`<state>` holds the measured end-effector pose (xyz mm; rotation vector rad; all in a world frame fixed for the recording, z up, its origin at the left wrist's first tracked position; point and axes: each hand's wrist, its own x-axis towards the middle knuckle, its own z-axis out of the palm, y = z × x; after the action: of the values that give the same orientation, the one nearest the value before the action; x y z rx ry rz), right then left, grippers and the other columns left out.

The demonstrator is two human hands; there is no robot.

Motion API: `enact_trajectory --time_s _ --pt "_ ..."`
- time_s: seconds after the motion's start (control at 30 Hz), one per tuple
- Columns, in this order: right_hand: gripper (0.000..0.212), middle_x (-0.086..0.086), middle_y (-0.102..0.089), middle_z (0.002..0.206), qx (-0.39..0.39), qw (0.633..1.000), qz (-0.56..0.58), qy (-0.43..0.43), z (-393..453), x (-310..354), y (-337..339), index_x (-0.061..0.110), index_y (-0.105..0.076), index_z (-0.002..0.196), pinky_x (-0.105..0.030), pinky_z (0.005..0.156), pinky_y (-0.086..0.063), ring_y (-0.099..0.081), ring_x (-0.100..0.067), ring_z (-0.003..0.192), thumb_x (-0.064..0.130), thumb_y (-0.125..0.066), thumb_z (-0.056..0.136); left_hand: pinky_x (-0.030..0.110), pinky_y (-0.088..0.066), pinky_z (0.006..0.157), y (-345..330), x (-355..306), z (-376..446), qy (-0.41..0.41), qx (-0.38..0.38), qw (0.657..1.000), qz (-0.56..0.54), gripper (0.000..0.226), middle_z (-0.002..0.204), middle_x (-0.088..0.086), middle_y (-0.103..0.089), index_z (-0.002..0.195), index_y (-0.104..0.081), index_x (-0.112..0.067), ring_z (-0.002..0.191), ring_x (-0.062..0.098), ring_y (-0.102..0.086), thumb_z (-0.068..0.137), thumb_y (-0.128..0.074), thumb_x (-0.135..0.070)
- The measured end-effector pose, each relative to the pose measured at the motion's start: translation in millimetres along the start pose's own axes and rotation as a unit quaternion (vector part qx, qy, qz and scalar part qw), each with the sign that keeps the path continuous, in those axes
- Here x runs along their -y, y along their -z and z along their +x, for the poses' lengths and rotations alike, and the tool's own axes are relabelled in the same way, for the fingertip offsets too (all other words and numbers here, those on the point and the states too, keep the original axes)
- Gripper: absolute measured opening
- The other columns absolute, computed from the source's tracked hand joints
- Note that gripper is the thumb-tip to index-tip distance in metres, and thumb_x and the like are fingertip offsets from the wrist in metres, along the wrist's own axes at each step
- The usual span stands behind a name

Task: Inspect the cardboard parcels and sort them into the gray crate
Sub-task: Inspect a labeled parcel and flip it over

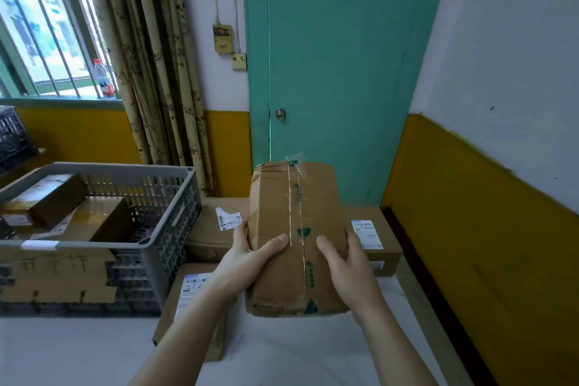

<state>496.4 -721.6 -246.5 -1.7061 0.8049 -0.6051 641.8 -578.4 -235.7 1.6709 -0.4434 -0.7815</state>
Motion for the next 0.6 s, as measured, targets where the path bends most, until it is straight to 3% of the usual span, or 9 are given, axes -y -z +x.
enact_trajectory --time_s 0.03,0.07,0.13,0.2,0.33,0.4,0.47,0.53,0.6 --pt "0.046 0.051 -0.055 0.115 -0.013 1.0 -0.018 0.013 -1.2 1.1 0.2 0.081 -0.04 0.118 -0.018 0.087 -0.05 -0.055 0.023 0.107 0.051 -0.065 0.095 0.04 -0.059 0.096 -1.2 0.0 0.0 -0.007 -0.007 1.0 0.004 0.124 0.126 -0.011 -0.06 0.154 -0.018 -0.051 0.108 0.018 -0.069 0.051 -0.083 -0.075" --pt "0.058 0.042 -0.05 0.131 -0.031 0.998 -0.047 0.033 -0.4 -0.3 -0.9 0.067 -0.034 0.139 -0.024 0.098 -0.048 -0.051 0.012 0.124 0.05 -0.065 0.094 0.041 -0.058 0.097 -1.4 0.4 0.5 -0.014 -0.014 1.0 0.01 0.123 0.13 -0.01 -0.059 0.153 -0.018 -0.051 0.11 0.019 -0.068 0.051 -0.081 -0.076" --pt "0.075 0.013 -0.039 0.155 -0.061 0.99 -0.111 0.069 1.5 -1.6 -5.5 0.037 -0.026 0.157 -0.034 0.112 -0.04 -0.039 -0.012 0.144 0.049 -0.065 0.094 0.046 -0.055 0.103 -2.4 1.2 1.3 -0.024 -0.024 0.999 0.025 0.123 0.142 -0.001 -0.055 0.155 -0.018 -0.05 0.118 0.024 -0.065 0.052 -0.078 -0.079" --pt "0.077 0.003 -0.029 0.16 -0.066 0.983 -0.15 0.088 0.0 -1.0 -12.5 0.034 -0.029 0.156 -0.038 0.116 -0.038 -0.032 -0.02 0.148 0.061 -0.06 0.091 0.05 -0.051 0.107 -4.2 1.9 2.5 -0.034 -0.027 0.998 0.046 0.12 0.151 0.003 -0.045 0.157 -0.019 -0.048 0.127 0.028 -0.059 0.055 -0.072 -0.083" --pt "0.116 0.002 -0.012 0.168 -0.034 0.985 -0.168 0.034 -2.1 4.8 -20.9 0.036 -0.014 0.16 -0.055 0.118 -0.035 -0.019 -0.026 0.154 0.101 -0.035 0.067 0.053 -0.048 0.11 -7.1 0.6 2.6 -0.074 -0.073 0.994 0.042 0.084 0.147 0.006 -0.043 0.151 -0.038 -0.042 0.129 0.028 -0.055 0.08 -0.06 -0.081" --pt "0.128 0.002 -0.008 0.17 -0.028 0.986 -0.164 0.005 0.2 6.3 -20.1 0.034 -0.007 0.162 -0.056 0.12 -0.03 -0.016 -0.028 0.155 0.107 -0.031 0.059 0.05 -0.049 0.109 -5.9 0.1 3.7 -0.099 -0.094 0.99 0.043 0.07 0.146 0.005 -0.049 0.15 -0.043 -0.035 0.126 0.023 -0.058 0.09 -0.059 -0.069" --pt "0.134 0.003 -0.007 0.17 -0.013 0.989 -0.147 -0.016 1.4 8.0 -18.4 0.031 -0.003 0.163 -0.054 0.122 -0.028 -0.015 -0.027 0.155 0.108 -0.029 0.056 0.048 -0.052 0.106 -4.5 -0.4 4.7 -0.097 -0.098 0.99 0.026 0.071 0.146 0.002 -0.054 0.155 -0.042 -0.028 0.123 0.02 -0.061 0.094 -0.063 -0.058" --pt "0.138 0.005 -0.008 0.17 0.005 0.991 -0.128 -0.028 2.4 9.6 -17.2 0.027 -0.002 0.163 -0.054 0.123 -0.024 -0.015 -0.026 0.156 0.109 -0.029 0.055 0.046 -0.057 0.1 -2.1 -0.9 3.8 -0.074 -0.072 0.995 -0.008 0.068 0.131 -0.001 -0.069 0.147 -0.052 -0.027 0.114 0.02 -0.069 0.089 -0.07 -0.058" --pt "0.14 0.005 -0.01 0.171 0.028 0.993 -0.11 -0.045 3.7 11.0 -15.0 0.026 -0.002 0.164 -0.054 0.124 -0.023 -0.016 -0.024 0.156 0.109 -0.032 0.055 0.041 -0.063 0.087 1.4 -2.5 2.4 -0.044 -0.016 0.996 -0.074 0.056 0.107 -0.005 -0.08 0.125 -0.063 -0.037 0.1 0.019 -0.077 0.075 -0.077 -0.059"
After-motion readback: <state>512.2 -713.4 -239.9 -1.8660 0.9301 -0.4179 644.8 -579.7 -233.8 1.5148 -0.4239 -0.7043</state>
